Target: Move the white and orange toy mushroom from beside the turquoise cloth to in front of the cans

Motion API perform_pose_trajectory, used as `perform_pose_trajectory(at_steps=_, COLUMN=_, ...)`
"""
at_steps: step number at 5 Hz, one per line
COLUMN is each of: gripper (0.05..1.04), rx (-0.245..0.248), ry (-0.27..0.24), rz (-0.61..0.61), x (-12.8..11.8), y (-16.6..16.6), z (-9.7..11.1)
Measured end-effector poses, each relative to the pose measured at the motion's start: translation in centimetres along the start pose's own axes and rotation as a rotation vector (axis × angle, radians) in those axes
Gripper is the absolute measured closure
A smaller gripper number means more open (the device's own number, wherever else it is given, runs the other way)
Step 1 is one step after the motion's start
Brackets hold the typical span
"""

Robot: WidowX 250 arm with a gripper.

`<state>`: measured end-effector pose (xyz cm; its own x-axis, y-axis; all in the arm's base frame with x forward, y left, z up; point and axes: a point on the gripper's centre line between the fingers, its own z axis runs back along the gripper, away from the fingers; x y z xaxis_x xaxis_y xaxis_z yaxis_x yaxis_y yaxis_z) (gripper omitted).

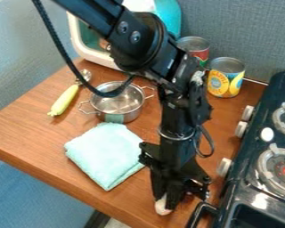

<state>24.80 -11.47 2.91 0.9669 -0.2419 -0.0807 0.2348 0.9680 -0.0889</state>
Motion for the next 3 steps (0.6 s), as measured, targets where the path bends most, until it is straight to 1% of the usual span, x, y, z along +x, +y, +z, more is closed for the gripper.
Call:
perform_pose_trajectory(at_steps=1, gripper=0.915, rx=0.022, ry=-0.025, rz=-0.041, x=1.2, y=0.5, z=1.1)
perform_pose_trajectory(at_steps=2, gripper=0.968, rx=0.052, ry=-0.083, rz=-0.032, x=3.1, y=1.4, z=2.8)
perform_pose_trajectory(at_steps=3, gripper=0.985, rx=0.060, ry=-0.142, rz=-0.010, x=4.3, y=2.3, z=4.7)
